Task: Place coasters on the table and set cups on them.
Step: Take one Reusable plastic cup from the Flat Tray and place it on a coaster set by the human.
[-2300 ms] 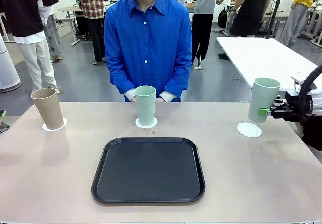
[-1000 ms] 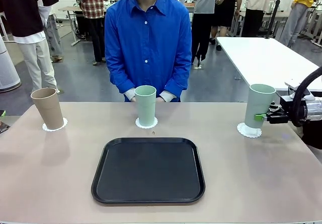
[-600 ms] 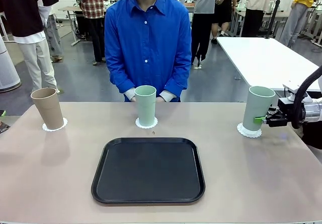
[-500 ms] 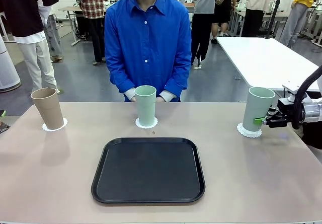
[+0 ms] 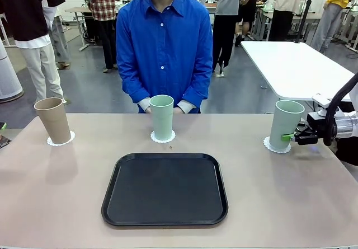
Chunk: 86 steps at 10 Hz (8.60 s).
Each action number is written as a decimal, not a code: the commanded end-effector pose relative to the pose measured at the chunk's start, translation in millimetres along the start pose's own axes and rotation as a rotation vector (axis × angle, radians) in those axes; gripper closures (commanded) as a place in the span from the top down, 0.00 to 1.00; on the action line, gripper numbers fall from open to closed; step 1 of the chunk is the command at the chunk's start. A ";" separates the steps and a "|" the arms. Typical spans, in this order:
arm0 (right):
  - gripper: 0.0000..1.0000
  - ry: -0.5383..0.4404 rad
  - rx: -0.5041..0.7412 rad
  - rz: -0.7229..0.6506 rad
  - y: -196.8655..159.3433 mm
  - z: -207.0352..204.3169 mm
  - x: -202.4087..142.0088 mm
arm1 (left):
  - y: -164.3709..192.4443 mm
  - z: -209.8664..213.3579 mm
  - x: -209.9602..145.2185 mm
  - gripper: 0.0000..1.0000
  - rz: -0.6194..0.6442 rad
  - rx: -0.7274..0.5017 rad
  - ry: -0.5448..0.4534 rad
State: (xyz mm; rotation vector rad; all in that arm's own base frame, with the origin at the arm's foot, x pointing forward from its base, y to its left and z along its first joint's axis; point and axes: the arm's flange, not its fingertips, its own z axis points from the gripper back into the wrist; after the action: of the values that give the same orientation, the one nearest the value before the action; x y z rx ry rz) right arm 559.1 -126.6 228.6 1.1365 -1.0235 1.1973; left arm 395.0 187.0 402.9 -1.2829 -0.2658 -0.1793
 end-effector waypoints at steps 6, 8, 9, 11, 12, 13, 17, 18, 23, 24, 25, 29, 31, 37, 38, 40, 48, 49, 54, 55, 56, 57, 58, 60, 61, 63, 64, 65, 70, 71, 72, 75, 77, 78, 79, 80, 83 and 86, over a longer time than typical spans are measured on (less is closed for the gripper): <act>0.83 0.005 0.007 0.014 -15.1 9.9 -9.9 | -2.6 1.1 -0.1 1.00 -0.006 -0.008 0.000; 0.83 -0.001 0.021 0.001 -16.1 9.1 -12.1 | -2.6 1.1 -0.1 1.00 -0.006 -0.008 0.000; 0.83 -0.002 0.023 -0.001 -16.4 8.5 -12.5 | -2.6 1.1 -0.1 1.00 -0.006 -0.008 0.000; 0.83 -0.008 0.026 0.002 -16.4 6.7 -12.7 | -2.6 1.1 -0.1 1.00 -0.006 -0.008 0.000; 0.83 -0.008 0.027 0.000 -16.9 6.4 -13.3 | -2.6 1.1 -0.1 1.00 -0.006 -0.008 0.000; 0.83 -0.010 0.030 -0.003 -16.8 6.2 -13.8 | -2.6 1.1 -0.1 1.00 -0.006 -0.008 0.000; 1.00 -0.015 0.035 -0.016 -17.1 6.0 -13.2 | -2.6 1.1 -0.1 1.00 -0.006 -0.008 0.000; 1.00 -0.017 0.039 -0.018 -17.1 6.2 -13.2 | -2.6 1.1 -0.1 1.00 -0.006 -0.008 0.000; 1.00 -0.032 0.067 -0.015 -17.8 9.5 -12.2 | -2.6 1.1 -0.1 1.00 -0.006 -0.008 0.000; 1.00 -0.032 0.076 -0.022 -18.0 10.0 -11.8 | -2.6 1.1 -0.1 1.00 -0.006 -0.008 0.000; 1.00 -0.031 0.078 -0.027 -18.2 10.9 -11.7 | -2.6 1.1 -0.1 1.00 -0.006 -0.008 0.000; 1.00 -0.039 0.093 -0.038 -20.8 15.7 -12.1 | -2.6 1.1 -0.1 1.00 -0.006 -0.008 0.000; 1.00 -0.046 0.094 -0.033 -22.4 17.6 -12.6 | -2.6 1.1 -0.1 1.00 -0.006 -0.008 0.000; 1.00 -0.049 0.084 -0.028 -21.5 28.0 -11.8 | -2.6 1.1 -0.1 1.00 -0.006 -0.008 0.000; 1.00 -0.048 0.078 -0.026 -20.2 31.3 -10.8 | -2.6 1.1 -0.1 1.00 -0.006 -0.008 0.000; 1.00 -0.049 0.069 -0.025 -16.7 39.0 -8.6 | -2.6 1.1 -0.1 1.00 -0.006 -0.008 0.000; 1.00 0.057 -0.043 -0.101 42.9 67.0 30.9 | -2.6 1.1 -0.1 1.00 -0.006 -0.008 0.000; 1.00 0.112 -0.100 -0.149 65.8 66.3 47.0 | -2.6 1.1 -0.1 1.00 -0.006 -0.008 0.000; 1.00 0.333 -0.413 -0.411 142.4 47.3 131.7 | -2.6 1.1 -0.1 1.00 -0.006 -0.008 0.000; 1.00 0.378 -0.462 -0.451 152.2 36.8 151.0 | -2.6 1.1 -0.1 1.00 -0.006 -0.008 0.000; 1.00 0.457 -0.489 -0.508 161.7 26.1 167.6 | -2.6 1.1 -0.1 1.00 -0.006 -0.008 0.000; 1.00 0.531 -0.512 -0.542 172.4 10.5 182.6 | -2.6 1.1 -0.1 1.00 -0.006 -0.008 0.000; 1.00 0.593 -0.542 -0.572 184.5 -10.1 202.2 | -2.6 1.1 -0.1 1.00 -0.006 -0.008 0.000; 1.00 0.695 -0.635 -0.627 194.9 -40.5 234.5 | -2.6 1.1 -0.1 1.00 -0.006 -0.008 0.000; 1.00 0.754 -0.664 -0.667 196.9 -55.5 244.9 | -2.6 1.1 -0.1 1.00 -0.006 -0.008 0.000; 1.00 0.835 -0.746 -0.726 186.8 -72.3 261.7 | -2.6 1.1 -0.1 1.00 -0.006 -0.008 0.000; 1.00 0.875 -0.790 -0.763 175.1 -80.4 259.9 | -2.6 1.1 -0.1 1.00 -0.006 -0.008 0.000; 1.00 0.885 -0.794 -0.786 165.7 -83.7 257.4 | -2.6 1.1 -0.1 1.00 -0.006 -0.008 0.000; 1.00 0.860 -0.778 -0.742 183.1 -81.0 257.4 | -2.6 1.1 -0.1 1.00 -0.006 -0.008 0.000; 1.00 0.860 -0.778 -0.742 183.1 -81.0 257.4 | -2.6 1.1 -0.1 1.00 -0.006 -0.008 0.000; 1.00 0.860 -0.778 -0.742 183.1 -81.0 257.4 | -2.6 1.1 -0.1 1.00 -0.006 -0.008 0.000; 1.00 0.860 -0.778 -0.742 183.1 -81.0 257.4 | -2.6 1.1 -0.1 1.00 -0.006 -0.008 0.000; 1.00 0.860 -0.778 -0.742 183.1 -81.0 257.4 | -2.6 1.1 -0.1 1.00 -0.006 -0.008 0.000; 1.00 0.860 -0.778 -0.742 183.1 -81.0 257.4 | -2.6 1.1 -0.1 1.00 -0.006 -0.008 0.000; 1.00 0.860 -0.778 -0.742 183.1 -81.0 257.4 | -2.6 1.1 -0.1 1.00 -0.006 -0.008 0.000; 1.00 0.860 -0.778 -0.742 183.1 -81.0 257.4 | -2.6 1.1 -0.1 1.00 -0.006 -0.008 0.000; 1.00 0.803 -0.861 -0.831 184.6 -61.5 268.3 | -2.6 1.1 -0.1 1.00 -0.006 -0.008 0.000; 1.00 0.688 -0.886 -1.127 175.4 13.7 274.9 | -2.6 1.1 -0.1 1.00 -0.006 -0.008 0.000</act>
State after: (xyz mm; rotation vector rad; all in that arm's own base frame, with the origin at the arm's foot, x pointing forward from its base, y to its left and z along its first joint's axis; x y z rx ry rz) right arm 402.7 -80.5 506.8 0.2980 -0.2207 0.1748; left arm 395.4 187.0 402.8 -1.2831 -0.2649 -0.1798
